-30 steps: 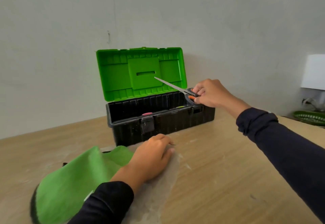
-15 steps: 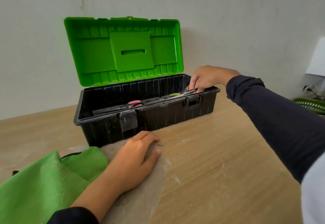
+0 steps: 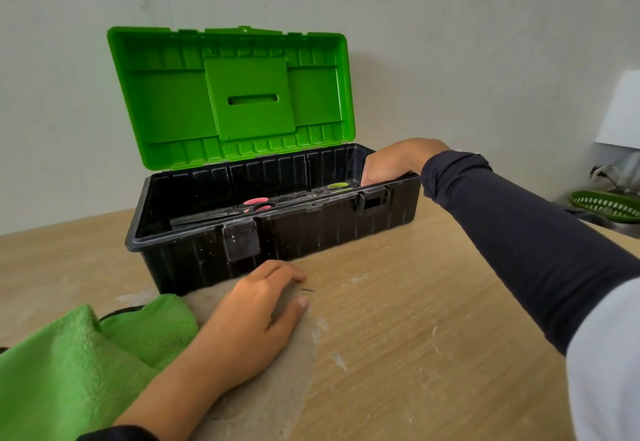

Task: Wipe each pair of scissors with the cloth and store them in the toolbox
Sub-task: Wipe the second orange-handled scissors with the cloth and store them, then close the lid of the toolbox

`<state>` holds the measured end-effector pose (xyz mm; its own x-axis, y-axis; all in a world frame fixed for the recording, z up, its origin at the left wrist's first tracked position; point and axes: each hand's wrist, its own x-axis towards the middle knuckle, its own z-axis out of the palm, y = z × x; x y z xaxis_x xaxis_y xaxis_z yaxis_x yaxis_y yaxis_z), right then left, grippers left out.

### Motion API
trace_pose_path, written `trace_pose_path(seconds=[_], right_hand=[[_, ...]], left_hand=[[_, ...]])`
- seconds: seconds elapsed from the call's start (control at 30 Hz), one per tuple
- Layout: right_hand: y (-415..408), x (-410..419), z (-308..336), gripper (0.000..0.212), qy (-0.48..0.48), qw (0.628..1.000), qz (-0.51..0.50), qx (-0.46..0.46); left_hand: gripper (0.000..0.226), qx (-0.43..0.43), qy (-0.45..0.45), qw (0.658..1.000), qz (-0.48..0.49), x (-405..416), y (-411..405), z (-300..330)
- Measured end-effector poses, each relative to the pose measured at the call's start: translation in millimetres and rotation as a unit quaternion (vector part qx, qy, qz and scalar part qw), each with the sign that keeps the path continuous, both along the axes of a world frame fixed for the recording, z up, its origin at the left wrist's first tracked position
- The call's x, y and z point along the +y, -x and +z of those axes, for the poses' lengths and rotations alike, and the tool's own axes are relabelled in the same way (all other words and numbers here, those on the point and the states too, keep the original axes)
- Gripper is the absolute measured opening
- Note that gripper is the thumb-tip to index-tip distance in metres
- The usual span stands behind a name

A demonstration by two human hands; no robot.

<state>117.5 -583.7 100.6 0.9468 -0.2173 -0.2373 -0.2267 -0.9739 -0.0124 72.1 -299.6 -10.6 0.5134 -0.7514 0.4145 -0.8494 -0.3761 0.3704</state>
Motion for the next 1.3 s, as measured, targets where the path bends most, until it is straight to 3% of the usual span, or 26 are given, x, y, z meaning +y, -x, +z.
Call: trace_pose_path(seconds=[0.1, 0.2, 0.37, 0.5, 0.67, 0.77, 0.87, 0.97, 1.03, 1.17, 1.3], right_hand=[[4, 2, 1, 0.021, -0.037, 0.998, -0.005, -0.046], [8, 4, -1, 0.036, -0.093, 0.988, 0.018, -0.125], [17, 19, -8, 0.041, -0.156, 0.932, 0.053, -0.322], [16, 39, -10, 0.042, -0.154, 0.909, 0.074, -0.381], [-4, 75, 1, 0.03, -0.151, 0.895, 0.107, -0.406], [-24, 99, 15, 0.02, -0.148, 0.889, 0.132, -0.413], [-54, 118, 34, 0.027, -0.107, 0.892, 0.144, -0.414], [-87, 133, 60, 0.046, -0.073, 0.889, 0.148, -0.426], [-111, 143, 80, 0.056, -0.054, 0.884, 0.158, -0.437], [-154, 161, 108, 0.063, 0.0, 0.88, 0.165, -0.445], [-176, 170, 110, 0.059, 0.06, 0.897, 0.135, -0.417]], left_hand=[[0.047, -0.001, -0.003, 1.0, 0.0, -1, 0, 1], [0.046, -0.009, -0.003, 1.0, -0.001, 0, 0, 1], [0.026, -0.027, 0.029, 0.999, 0.021, 2, 3, 2], [0.014, -0.062, 0.144, 0.985, 0.072, 8, 10, 24], [0.012, -0.072, 0.311, 0.93, 0.183, 31, -10, 73], [0.015, -0.02, 0.319, 0.908, 0.271, 49, -42, 79], [0.035, 0.119, 0.269, 0.899, 0.325, 61, -80, 77], [0.045, 0.265, 0.266, 0.875, 0.305, 62, -107, 75], [0.035, 0.331, 0.282, 0.863, 0.257, 61, -119, 72], [0.027, 0.338, 0.287, 0.866, 0.231, 59, -133, 59], [0.03, 0.366, 0.333, 0.842, 0.214, 59, -137, 49]])
